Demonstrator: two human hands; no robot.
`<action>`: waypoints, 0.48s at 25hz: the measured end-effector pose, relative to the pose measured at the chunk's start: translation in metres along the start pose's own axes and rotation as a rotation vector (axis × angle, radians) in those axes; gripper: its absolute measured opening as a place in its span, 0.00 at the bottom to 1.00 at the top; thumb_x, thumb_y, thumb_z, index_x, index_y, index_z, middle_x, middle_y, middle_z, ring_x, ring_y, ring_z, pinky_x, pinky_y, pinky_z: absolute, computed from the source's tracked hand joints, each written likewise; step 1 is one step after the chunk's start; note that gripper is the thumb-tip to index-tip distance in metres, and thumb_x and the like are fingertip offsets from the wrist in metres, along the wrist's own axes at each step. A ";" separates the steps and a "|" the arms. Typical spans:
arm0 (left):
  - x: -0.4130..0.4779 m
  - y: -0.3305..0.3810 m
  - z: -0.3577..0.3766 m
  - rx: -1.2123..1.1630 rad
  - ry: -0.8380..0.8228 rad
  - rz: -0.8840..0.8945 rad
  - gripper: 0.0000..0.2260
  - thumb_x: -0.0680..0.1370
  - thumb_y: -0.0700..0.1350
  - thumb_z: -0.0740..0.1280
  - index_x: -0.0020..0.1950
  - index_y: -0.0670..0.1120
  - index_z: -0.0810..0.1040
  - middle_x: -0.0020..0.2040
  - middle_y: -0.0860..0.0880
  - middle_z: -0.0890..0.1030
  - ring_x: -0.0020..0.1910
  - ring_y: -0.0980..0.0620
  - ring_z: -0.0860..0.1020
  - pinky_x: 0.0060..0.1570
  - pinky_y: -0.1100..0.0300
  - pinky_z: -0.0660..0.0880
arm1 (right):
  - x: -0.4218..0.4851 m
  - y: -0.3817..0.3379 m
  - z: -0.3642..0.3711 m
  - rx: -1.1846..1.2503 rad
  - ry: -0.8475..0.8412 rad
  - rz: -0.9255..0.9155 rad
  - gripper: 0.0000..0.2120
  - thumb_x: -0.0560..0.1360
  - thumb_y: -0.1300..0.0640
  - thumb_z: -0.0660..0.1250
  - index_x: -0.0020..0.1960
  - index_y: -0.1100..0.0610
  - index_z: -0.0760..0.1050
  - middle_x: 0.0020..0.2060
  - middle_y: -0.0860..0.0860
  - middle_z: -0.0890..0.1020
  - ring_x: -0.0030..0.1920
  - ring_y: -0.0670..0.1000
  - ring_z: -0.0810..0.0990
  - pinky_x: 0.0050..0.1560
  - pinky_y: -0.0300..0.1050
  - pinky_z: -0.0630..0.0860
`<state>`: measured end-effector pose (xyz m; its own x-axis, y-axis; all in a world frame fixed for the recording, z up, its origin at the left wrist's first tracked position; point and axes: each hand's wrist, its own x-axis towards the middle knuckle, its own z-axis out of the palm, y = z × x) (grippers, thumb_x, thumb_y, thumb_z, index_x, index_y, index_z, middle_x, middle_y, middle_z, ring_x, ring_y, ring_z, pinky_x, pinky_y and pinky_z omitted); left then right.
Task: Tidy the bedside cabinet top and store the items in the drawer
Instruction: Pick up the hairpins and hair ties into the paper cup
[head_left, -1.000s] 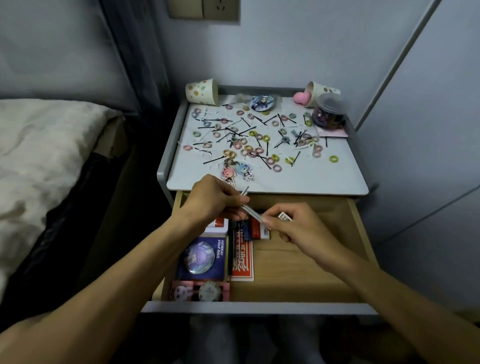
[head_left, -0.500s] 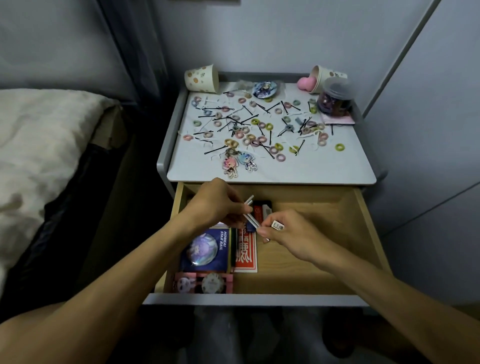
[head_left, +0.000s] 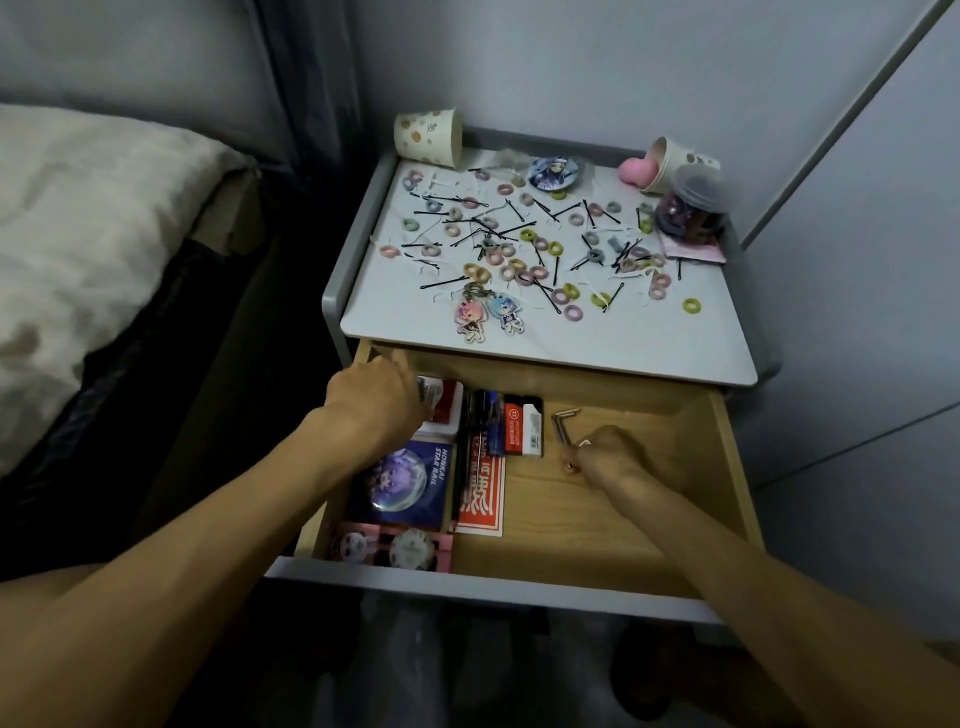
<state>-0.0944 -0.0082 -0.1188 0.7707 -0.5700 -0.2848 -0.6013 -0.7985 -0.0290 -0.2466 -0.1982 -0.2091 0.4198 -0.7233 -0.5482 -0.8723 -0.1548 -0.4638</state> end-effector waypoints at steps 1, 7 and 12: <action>0.001 0.000 -0.002 0.001 -0.007 0.001 0.24 0.81 0.55 0.63 0.70 0.41 0.64 0.67 0.40 0.73 0.63 0.39 0.75 0.55 0.49 0.73 | 0.005 -0.002 0.002 -0.054 0.017 -0.015 0.12 0.73 0.49 0.70 0.38 0.56 0.83 0.35 0.51 0.85 0.35 0.50 0.81 0.39 0.43 0.78; 0.002 0.005 -0.007 0.066 -0.035 -0.003 0.26 0.81 0.57 0.62 0.71 0.40 0.66 0.67 0.40 0.72 0.64 0.40 0.74 0.58 0.50 0.73 | 0.013 -0.010 0.004 -0.138 -0.018 -0.101 0.12 0.76 0.51 0.68 0.41 0.59 0.83 0.29 0.49 0.84 0.28 0.45 0.77 0.31 0.38 0.72; 0.003 0.005 -0.009 0.087 -0.030 0.009 0.27 0.81 0.58 0.62 0.72 0.40 0.65 0.68 0.40 0.72 0.65 0.40 0.74 0.59 0.51 0.72 | 0.019 -0.011 0.003 -0.247 0.043 -0.206 0.16 0.74 0.47 0.70 0.37 0.60 0.81 0.32 0.53 0.83 0.32 0.50 0.81 0.38 0.45 0.79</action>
<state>-0.0934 -0.0156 -0.1109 0.7593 -0.5698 -0.3143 -0.6251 -0.7730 -0.1087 -0.2280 -0.2079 -0.2160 0.5877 -0.6869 -0.4276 -0.8066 -0.4562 -0.3758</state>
